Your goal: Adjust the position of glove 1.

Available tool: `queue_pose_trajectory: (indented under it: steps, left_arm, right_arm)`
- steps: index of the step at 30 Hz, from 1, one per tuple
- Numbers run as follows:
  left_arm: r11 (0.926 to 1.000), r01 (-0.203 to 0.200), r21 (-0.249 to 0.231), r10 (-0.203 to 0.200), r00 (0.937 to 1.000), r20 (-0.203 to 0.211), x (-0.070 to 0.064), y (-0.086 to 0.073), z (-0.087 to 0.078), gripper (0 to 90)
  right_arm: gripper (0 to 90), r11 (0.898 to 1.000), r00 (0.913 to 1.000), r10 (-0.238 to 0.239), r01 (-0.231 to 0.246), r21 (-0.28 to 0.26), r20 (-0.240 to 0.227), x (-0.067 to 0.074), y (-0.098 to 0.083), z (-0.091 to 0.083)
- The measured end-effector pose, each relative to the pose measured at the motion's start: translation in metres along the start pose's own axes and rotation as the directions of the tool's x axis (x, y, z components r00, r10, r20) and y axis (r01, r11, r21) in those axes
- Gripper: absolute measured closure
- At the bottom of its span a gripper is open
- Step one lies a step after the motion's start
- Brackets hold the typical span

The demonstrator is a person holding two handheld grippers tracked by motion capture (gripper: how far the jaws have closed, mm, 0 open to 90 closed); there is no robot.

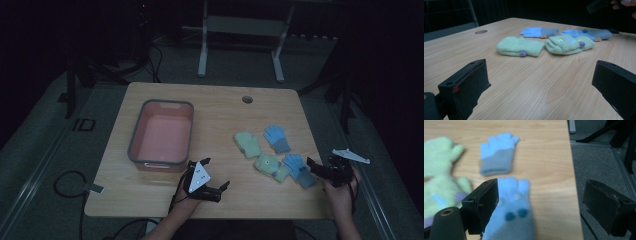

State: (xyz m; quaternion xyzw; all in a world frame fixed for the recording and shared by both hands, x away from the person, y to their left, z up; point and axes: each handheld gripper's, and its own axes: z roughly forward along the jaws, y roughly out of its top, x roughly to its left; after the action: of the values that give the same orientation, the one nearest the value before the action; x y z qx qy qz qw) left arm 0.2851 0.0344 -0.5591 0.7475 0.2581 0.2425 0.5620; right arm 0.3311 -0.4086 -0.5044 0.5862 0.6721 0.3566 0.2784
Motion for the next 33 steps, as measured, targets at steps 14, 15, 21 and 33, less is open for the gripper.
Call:
queue_pose_trajectory:
  steps: [14,15,21,33]
  left_arm:
    - [1.0,-0.007,-0.002,0.007,1.0,-0.003,-0.001,0.0,0.0,0.6]
    - [1.0,-0.008,-0.002,0.008,1.0,-0.003,-0.001,0.0,0.0,0.6]
    - [1.0,-0.007,-0.003,0.007,1.0,-0.002,-0.001,0.0,0.0,0.6]
    - [1.0,-0.009,0.0,0.009,1.0,-0.002,-0.001,0.0,0.0,0.6]
  right_arm:
    - [11.6,0.995,0.9858,-0.099,0.101,0.001,-0.135,0.038,0.03,0.011]
    - [11.6,0.994,0.9844,-0.107,0.107,-0.006,-0.14,0.041,0.031,0.011]
    - [13.6,0.986,0.9676,-0.169,0.164,-0.04,-0.188,0.059,0.039,0.012]
    - [29.6,0.956,0.9048,-0.29,0.291,-0.046,-0.312,0.092,0.058,0.032]
